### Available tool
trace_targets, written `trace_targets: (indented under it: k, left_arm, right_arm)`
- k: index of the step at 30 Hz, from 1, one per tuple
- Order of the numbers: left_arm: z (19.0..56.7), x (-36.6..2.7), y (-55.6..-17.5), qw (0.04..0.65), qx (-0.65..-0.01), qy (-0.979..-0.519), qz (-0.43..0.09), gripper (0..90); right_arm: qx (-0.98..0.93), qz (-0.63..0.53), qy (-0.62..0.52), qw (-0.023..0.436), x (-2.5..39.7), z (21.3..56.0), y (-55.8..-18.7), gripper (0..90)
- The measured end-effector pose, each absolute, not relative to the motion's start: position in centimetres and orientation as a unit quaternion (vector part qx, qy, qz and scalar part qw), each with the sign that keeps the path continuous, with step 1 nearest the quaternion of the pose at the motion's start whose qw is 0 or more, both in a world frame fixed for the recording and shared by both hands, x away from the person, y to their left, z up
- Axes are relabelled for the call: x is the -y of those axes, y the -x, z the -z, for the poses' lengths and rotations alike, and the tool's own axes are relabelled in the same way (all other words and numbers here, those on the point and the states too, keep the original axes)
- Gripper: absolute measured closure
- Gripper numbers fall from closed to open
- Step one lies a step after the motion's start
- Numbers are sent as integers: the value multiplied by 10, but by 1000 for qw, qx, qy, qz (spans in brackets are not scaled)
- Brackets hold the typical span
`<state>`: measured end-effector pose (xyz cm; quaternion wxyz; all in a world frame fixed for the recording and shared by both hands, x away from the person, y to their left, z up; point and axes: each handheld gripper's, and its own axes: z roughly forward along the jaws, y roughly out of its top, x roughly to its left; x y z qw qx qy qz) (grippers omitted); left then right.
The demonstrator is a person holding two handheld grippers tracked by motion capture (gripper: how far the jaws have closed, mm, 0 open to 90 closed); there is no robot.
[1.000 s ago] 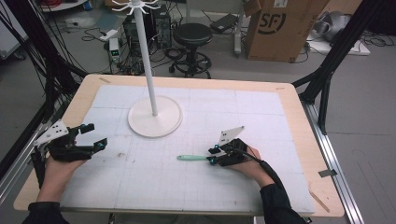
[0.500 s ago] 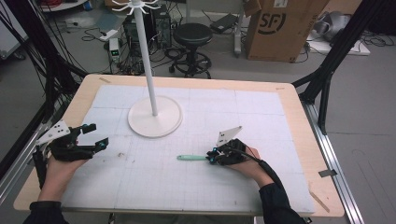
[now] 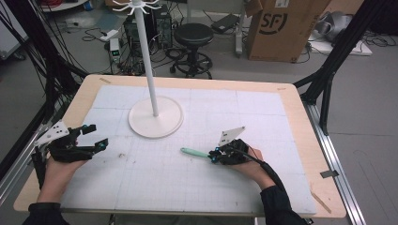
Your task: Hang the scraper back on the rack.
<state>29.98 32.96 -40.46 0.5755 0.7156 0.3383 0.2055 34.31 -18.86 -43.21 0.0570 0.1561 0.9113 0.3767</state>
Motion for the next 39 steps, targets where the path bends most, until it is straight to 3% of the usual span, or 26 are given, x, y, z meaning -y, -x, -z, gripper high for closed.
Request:
trace_targets:
  k: [18,39]
  left_arm:
    - [406,-327,-301,578,-334,-719,-195,163]
    - [409,-323,-303,574,-329,-728,-179,152]
  right_arm:
    - [-867,-452,-191,83,196,380,-351,809]
    - [-809,-536,-209,126,187,252,-362,809]
